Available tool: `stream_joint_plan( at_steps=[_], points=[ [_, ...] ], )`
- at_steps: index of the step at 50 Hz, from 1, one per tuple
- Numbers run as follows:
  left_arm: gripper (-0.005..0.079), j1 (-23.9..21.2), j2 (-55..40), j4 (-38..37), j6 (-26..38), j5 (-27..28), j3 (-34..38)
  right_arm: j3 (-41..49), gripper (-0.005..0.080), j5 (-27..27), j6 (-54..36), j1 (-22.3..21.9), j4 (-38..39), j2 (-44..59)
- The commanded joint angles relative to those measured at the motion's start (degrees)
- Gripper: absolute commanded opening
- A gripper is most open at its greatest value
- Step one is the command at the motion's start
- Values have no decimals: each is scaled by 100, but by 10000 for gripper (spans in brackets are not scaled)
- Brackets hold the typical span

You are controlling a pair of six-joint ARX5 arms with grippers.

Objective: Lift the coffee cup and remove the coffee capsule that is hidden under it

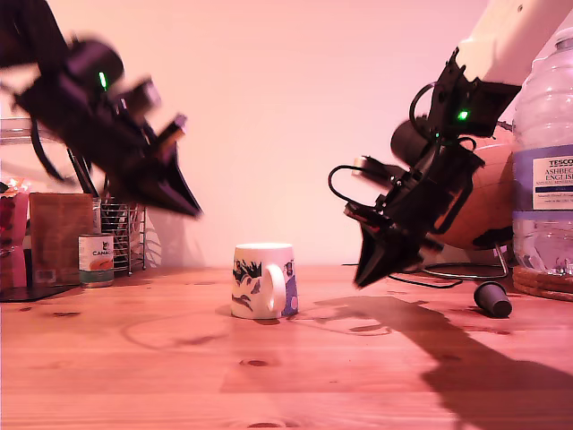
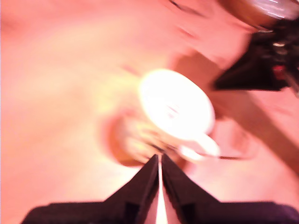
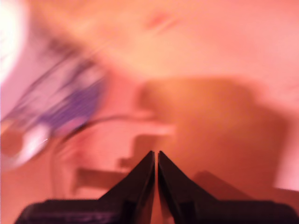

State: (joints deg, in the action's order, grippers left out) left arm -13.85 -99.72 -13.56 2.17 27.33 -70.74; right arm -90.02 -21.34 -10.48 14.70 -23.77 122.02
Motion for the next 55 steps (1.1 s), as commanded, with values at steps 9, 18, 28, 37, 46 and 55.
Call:
stream_joint_plan(
  at_steps=[9,18,28,37,46,55],
  points=[
    [-19,111,352,76,136,-188,22,-76,-13,365,20,61,645,-999],
    [-19,190,553,304,133,22,22,-76,-13,420,-9,136,750,-1493],
    [-20,192,861,356,133,225,22,-74,-13,605,-153,221,660,-1930],
    [-20,223,1104,354,133,275,22,-57,-13,699,-190,289,496,-2251],
    [-19,229,1250,273,133,420,24,278,-13,955,-299,376,535,-2697],
    [-20,227,1276,151,133,570,24,896,-13,1019,-295,444,824,-3204]
  ],
)
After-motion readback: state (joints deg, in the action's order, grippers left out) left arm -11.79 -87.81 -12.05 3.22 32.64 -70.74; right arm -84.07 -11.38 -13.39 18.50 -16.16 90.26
